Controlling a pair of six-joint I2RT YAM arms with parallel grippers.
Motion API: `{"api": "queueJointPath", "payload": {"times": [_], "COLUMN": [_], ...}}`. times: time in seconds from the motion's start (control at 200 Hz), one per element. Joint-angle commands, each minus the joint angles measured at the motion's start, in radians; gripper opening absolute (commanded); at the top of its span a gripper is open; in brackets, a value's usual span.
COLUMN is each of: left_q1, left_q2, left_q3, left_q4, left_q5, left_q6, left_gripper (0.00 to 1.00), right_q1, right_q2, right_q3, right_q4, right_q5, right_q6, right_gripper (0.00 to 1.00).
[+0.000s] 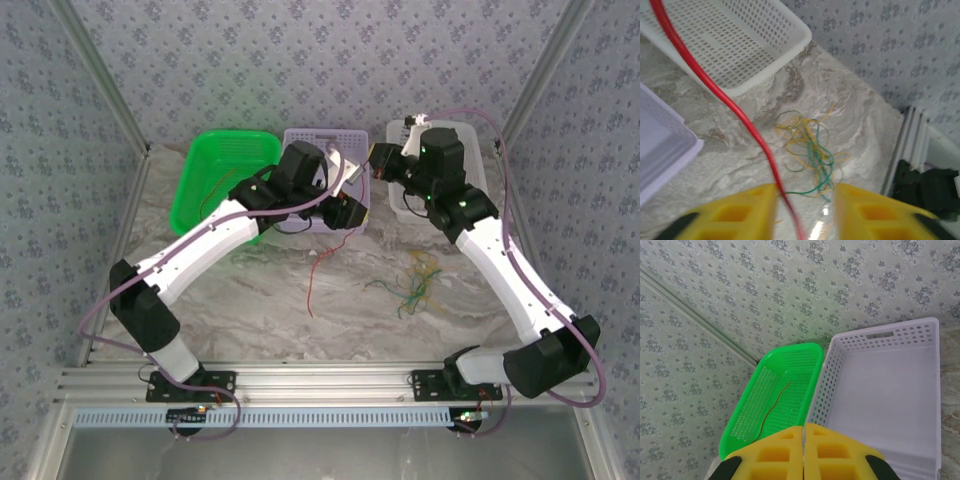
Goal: Untangle the cables
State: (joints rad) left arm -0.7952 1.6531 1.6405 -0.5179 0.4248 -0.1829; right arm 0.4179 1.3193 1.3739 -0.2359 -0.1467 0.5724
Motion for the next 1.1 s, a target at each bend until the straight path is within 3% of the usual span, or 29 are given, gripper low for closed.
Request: {"api": "queueJointPath", "payload": {"times": [0.0, 0.065, 0.18, 0.22, 0.28, 0.355, 0.48, 0.66, 0.819, 0.904, 0.949, 0.969, 1.009, 1.094], "left_q1": [-0.007, -0.008, -0.008, -0.007, -0.010, -0.016, -0.028, -0.031, -0.026, 0.013, 0.047, 0.064, 0.104, 0.195], "left_q2": [0.011, 0.010, 0.008, 0.007, 0.006, 0.008, 0.016, 0.000, -0.027, -0.037, -0.037, -0.037, -0.039, -0.045], "left_q3": [-0.013, -0.014, -0.020, -0.022, -0.029, -0.034, -0.037, -0.057, -0.055, -0.028, -0.003, 0.006, 0.026, 0.067], "left_q4": [0.033, 0.032, 0.030, 0.033, 0.040, 0.044, 0.035, 0.046, 0.031, -0.025, -0.075, -0.095, -0.135, -0.220], "left_q5": [-0.032, -0.043, -0.060, -0.057, -0.054, -0.052, -0.054, -0.081, -0.114, -0.133, -0.142, -0.143, -0.143, -0.147], "left_q6": [0.003, 0.000, -0.006, -0.008, -0.011, -0.008, -0.004, -0.012, -0.018, -0.011, -0.002, 0.001, 0.012, 0.046], "left_gripper": [0.20, 0.15, 0.15, 0.19, 0.32, 0.33, 0.26, 0.00, 0.00, 0.00, 0.00, 0.00, 0.00, 0.00], "right_q1": [0.011, 0.013, 0.012, 0.012, 0.014, 0.014, 0.013, 0.009, 0.009, 0.011, 0.012, 0.013, 0.014, 0.020], "right_q2": [-0.008, -0.012, -0.018, -0.021, -0.024, -0.024, -0.025, -0.028, -0.035, -0.058, -0.082, -0.095, -0.128, -0.203], "right_q3": [-0.004, -0.007, -0.010, -0.011, -0.015, -0.016, -0.014, -0.013, -0.009, -0.004, -0.010, -0.017, -0.032, -0.074], "right_q4": [0.004, 0.005, 0.003, 0.005, 0.008, 0.008, 0.007, 0.004, -0.019, -0.056, -0.076, -0.079, -0.081, -0.093], "right_q5": [-0.008, -0.007, -0.008, -0.008, -0.010, -0.007, -0.003, 0.000, 0.018, 0.049, 0.082, 0.092, 0.110, 0.139], "right_q6": [0.022, 0.024, 0.028, 0.031, 0.033, 0.034, 0.032, 0.030, 0.023, 0.000, -0.013, -0.019, -0.030, -0.047], "right_gripper": [0.00, 0.00, 0.00, 0.00, 0.00, 0.00, 0.00, 0.00, 0.00, 0.52, 0.67, 0.78, 0.86, 0.88]}}
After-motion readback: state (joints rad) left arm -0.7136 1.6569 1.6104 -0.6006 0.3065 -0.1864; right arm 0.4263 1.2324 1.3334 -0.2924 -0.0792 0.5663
